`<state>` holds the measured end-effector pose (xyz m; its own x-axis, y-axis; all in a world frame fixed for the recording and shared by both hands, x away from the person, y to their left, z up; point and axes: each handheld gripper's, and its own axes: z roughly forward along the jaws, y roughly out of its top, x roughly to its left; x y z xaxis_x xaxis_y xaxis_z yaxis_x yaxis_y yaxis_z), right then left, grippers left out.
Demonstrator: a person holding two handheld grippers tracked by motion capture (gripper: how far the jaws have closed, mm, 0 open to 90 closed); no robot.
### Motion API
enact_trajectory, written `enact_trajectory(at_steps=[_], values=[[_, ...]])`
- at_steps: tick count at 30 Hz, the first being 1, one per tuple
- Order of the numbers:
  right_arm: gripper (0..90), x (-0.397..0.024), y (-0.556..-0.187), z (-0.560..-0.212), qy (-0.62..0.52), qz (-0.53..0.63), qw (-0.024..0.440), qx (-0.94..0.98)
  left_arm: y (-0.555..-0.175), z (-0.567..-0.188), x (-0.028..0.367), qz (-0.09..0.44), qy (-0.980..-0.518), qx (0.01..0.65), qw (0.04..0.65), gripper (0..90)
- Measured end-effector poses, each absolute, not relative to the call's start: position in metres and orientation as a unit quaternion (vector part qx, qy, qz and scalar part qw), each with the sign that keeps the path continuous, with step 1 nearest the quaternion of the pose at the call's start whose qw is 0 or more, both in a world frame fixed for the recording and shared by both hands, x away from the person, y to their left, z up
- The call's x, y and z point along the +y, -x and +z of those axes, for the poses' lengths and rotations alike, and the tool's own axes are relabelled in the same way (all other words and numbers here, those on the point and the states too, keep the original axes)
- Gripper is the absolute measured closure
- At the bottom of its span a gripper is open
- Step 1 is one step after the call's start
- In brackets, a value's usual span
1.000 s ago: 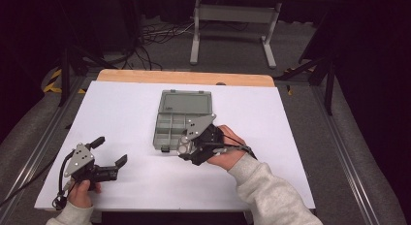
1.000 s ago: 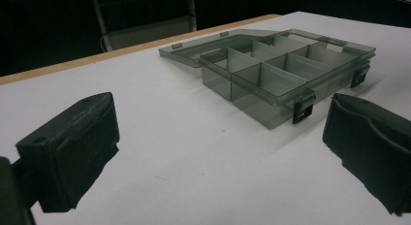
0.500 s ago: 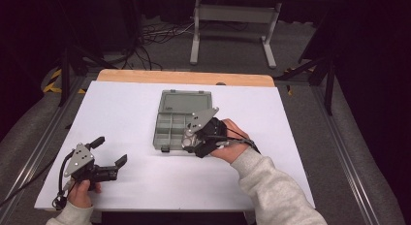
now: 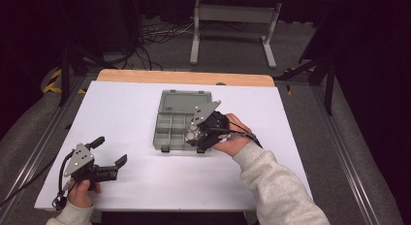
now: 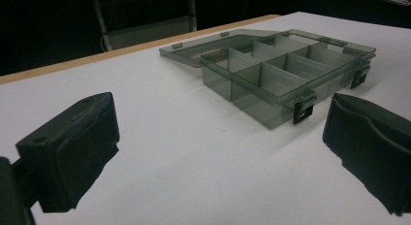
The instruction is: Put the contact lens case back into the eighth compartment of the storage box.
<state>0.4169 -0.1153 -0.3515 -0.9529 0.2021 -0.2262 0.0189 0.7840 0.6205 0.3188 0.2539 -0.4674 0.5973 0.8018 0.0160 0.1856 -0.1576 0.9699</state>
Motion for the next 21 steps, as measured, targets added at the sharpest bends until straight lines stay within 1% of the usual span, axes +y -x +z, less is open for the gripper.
enact_trajectory(at_steps=[21], values=[[26.5, -0.129, -0.444, -0.359, -0.085, 0.304, 0.145, 0.938, -0.319, -0.467, 0.254, 0.282, -0.707, 0.349, 0.547, 0.4]])
